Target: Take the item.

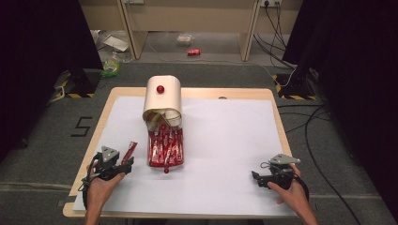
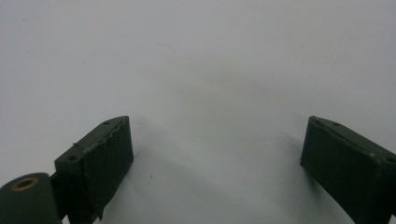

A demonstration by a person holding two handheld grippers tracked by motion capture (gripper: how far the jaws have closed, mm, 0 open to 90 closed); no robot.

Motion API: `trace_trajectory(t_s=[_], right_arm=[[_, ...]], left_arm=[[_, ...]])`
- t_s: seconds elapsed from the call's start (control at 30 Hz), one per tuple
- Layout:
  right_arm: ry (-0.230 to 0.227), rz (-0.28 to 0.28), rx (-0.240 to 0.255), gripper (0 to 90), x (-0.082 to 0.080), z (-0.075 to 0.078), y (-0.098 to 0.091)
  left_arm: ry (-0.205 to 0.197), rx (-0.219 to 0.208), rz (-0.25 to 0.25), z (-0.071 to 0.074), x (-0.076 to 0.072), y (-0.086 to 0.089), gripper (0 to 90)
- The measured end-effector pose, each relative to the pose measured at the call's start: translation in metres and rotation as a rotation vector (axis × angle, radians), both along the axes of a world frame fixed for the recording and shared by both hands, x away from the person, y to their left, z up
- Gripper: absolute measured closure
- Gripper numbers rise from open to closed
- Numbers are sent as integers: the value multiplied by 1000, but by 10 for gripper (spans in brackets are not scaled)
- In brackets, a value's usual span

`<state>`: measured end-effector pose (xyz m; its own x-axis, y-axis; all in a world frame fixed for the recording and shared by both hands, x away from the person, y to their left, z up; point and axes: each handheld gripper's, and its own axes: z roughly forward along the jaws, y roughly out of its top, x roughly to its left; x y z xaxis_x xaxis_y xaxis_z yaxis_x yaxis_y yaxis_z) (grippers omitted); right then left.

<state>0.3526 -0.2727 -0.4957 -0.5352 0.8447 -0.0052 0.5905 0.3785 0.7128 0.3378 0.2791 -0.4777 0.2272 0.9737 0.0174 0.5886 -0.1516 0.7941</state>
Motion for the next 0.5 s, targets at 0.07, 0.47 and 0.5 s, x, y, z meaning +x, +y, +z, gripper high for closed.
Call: trace_trajectory(t_s=[0.07,0.47,0.5], right_arm=[[0,0,0,96,0,0,0],[0,0,0,95,0,0,0],[0,0,1,95,0,0,0]], left_arm=[[-7,0,-1,1,0,-1,330],[-15,9,-28,3,-1,-5,210],[-15,10,-36,3,-1,-6,205]])
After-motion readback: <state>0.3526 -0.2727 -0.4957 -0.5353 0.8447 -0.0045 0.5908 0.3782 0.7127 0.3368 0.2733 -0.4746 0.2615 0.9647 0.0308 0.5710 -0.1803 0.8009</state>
